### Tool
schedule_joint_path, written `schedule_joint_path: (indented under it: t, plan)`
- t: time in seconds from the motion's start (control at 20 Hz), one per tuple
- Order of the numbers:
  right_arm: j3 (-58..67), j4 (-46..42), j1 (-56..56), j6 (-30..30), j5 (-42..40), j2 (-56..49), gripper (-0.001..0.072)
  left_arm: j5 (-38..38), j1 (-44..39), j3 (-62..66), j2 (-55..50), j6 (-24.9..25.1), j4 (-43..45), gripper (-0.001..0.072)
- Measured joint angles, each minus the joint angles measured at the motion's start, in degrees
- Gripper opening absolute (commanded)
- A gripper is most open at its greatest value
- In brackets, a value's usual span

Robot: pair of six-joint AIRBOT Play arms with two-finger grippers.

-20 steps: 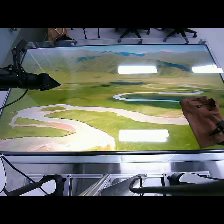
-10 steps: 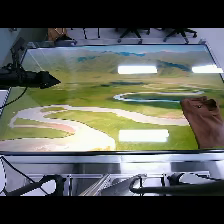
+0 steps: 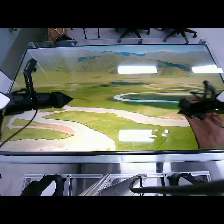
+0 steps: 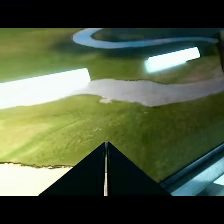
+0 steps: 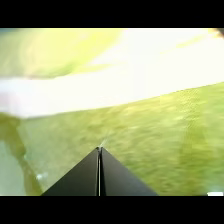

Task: Fold the shirts.

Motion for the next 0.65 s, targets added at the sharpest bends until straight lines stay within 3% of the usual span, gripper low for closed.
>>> schedule_joint_path:
  t: [0.25, 0.65]
  plan:
    - [-6.86, 1.46, 10.84, -0.50, -4.52, 3.85, 0.0021, 2.95, -3.65, -8.48, 8.15, 0.00, -0.09, 0.0014]
    - [-8.33, 1.90, 13.77, -0.66, -5.38, 4.66, 0.0021, 3.93, -4.59, -11.82, 14.10, 0.00, -0.07, 0.0014]
